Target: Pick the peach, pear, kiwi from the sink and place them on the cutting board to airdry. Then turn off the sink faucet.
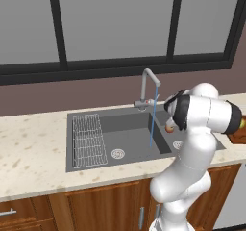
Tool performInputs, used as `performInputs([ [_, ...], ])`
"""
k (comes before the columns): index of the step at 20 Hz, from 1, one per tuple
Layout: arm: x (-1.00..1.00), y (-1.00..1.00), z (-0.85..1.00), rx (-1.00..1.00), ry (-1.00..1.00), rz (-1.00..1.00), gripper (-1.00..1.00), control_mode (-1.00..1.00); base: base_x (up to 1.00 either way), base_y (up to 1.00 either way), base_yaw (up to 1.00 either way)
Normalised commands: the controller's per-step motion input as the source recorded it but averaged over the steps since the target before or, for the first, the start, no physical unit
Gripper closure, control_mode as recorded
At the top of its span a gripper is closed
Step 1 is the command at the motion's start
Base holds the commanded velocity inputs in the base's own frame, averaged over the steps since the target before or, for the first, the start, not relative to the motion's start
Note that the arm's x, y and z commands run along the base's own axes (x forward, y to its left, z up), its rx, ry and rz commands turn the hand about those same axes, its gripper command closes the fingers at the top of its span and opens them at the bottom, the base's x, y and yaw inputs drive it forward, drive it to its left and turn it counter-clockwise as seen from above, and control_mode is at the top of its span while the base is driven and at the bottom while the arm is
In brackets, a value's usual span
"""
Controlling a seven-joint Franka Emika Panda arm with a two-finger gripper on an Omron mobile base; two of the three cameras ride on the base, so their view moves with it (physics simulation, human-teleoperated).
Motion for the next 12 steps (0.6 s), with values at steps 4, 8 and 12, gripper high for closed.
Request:
performInputs([
  [4,0.23,-0.13,-0.14,0.00,0.00,0.00,-1.00,-1.00,0.00,0.00,0.00],
  [8,0.23,-0.06,-0.15,0.00,0.00,0.00,-1.00,-1.00,0.00,0.00,0.00],
  [12,0.22,-0.04,-0.15,0.00,0.00,0.00,-1.00,-1.00,0.00,0.00,0.00],
])
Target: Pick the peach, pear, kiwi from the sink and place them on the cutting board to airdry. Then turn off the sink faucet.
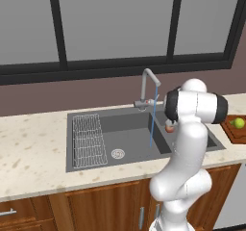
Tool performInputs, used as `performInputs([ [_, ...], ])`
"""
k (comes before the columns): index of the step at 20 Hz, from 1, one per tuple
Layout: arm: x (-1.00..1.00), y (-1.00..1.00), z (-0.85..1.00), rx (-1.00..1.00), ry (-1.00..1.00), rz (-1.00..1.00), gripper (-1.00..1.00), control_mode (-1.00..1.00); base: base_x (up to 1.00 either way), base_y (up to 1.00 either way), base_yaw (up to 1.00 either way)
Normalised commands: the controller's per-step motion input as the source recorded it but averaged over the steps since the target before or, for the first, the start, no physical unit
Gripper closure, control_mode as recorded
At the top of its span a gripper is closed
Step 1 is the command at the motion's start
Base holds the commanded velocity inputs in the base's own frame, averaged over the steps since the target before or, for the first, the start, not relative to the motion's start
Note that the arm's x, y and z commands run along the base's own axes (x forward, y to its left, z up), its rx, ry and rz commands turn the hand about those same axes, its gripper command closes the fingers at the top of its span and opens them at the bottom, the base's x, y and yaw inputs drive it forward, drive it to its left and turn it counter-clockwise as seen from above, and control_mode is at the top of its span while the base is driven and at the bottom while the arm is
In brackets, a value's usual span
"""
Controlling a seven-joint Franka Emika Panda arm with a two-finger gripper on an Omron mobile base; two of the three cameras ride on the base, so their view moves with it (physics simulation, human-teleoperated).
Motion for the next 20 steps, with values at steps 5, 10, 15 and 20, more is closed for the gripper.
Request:
performInputs([
  [5,0.20,0.00,-0.15,0.00,0.00,0.00,-1.00,-1.00,0.00,0.00,0.00],
  [10,0.18,0.00,-0.11,0.00,0.00,0.00,-1.00,-1.00,0.00,0.00,0.00],
  [15,0.22,0.00,-0.15,0.00,0.00,0.00,-1.00,-1.00,0.00,0.00,0.00],
  [20,0.24,0.00,-0.16,0.00,0.00,0.00,-1.00,-1.00,0.00,0.00,0.00],
])
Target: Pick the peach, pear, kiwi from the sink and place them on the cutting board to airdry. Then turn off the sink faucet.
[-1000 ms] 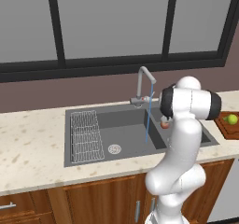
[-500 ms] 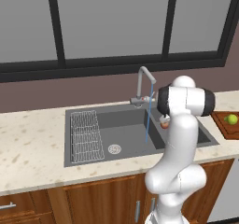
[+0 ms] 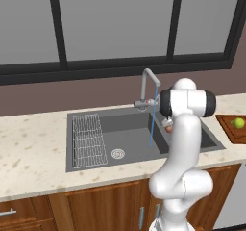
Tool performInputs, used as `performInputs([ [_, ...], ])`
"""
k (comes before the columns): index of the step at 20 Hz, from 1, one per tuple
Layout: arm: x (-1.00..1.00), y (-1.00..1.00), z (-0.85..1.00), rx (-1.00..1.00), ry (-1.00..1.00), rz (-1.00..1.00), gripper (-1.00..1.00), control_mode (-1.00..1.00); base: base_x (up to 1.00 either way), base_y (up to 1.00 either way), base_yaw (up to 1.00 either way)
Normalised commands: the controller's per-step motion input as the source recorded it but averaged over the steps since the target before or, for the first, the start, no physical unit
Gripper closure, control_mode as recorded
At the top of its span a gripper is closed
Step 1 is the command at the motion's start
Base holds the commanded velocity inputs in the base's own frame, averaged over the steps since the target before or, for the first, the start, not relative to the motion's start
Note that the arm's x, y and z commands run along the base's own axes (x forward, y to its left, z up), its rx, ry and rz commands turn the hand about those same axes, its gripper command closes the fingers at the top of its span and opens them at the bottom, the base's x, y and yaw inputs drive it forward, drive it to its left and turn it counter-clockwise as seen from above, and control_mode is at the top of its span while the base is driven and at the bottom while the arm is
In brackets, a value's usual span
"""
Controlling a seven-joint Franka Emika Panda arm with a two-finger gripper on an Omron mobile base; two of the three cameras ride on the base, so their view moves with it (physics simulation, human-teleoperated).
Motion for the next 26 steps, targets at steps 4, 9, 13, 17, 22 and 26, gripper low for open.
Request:
performInputs([
  [4,0.25,-0.01,-0.19,0.00,0.00,0.00,-1.00,-1.00,0.00,0.00,0.00],
  [9,0.23,-0.04,-0.18,0.00,0.00,0.00,-1.00,-1.00,0.00,0.00,0.00],
  [13,0.23,-0.06,-0.17,0.00,0.00,0.00,-1.00,-1.00,0.00,0.00,0.00],
  [17,0.22,-0.05,-0.17,0.00,0.00,0.00,-1.00,-1.00,0.00,0.00,0.00],
  [22,0.14,-0.04,-0.16,0.00,0.00,0.00,-1.00,-1.00,0.00,0.00,0.00],
  [26,0.08,-0.04,-0.15,0.00,0.01,0.00,-1.00,-1.00,0.00,0.00,0.00],
])
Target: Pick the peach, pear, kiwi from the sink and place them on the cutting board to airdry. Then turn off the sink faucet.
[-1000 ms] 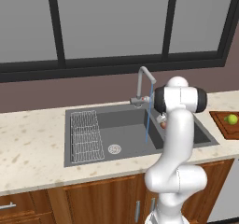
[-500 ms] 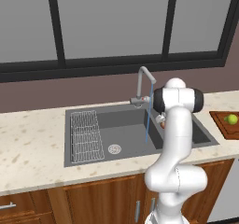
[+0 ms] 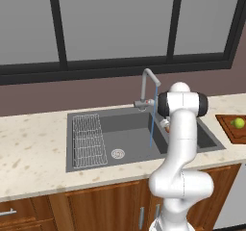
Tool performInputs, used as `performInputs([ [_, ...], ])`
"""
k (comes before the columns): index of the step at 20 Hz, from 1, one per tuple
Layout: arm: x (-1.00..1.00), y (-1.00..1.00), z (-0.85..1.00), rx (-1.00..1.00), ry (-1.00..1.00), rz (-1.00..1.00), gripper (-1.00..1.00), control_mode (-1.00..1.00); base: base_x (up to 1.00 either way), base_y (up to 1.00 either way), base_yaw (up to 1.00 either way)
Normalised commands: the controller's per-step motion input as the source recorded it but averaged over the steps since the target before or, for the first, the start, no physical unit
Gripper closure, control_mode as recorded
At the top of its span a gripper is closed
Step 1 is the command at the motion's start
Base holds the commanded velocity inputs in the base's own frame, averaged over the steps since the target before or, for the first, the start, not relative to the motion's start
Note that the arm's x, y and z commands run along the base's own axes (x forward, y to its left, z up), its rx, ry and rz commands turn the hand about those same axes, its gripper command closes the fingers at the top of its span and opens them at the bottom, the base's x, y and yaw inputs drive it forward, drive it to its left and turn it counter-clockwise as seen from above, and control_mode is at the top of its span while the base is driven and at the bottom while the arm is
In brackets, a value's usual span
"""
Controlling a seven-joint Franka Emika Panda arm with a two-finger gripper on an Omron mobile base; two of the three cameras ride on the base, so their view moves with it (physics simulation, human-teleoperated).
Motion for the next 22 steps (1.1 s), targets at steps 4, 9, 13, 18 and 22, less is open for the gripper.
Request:
performInputs([
  [4,0.06,-0.01,-0.14,0.00,0.01,0.00,-1.00,-1.00,0.00,0.00,0.00],
  [9,0.09,0.00,-0.16,0.00,0.02,0.00,-1.00,-1.00,0.00,0.00,0.00],
  [13,0.07,0.00,-0.14,0.00,0.02,0.00,1.00,-1.00,0.00,0.00,0.00],
  [18,-0.04,-0.02,0.01,0.00,0.00,0.00,1.00,-1.00,0.00,0.00,0.00],
  [22,-0.27,0.00,0.40,0.00,-0.04,0.00,1.00,-1.00,0.00,0.00,0.00],
])
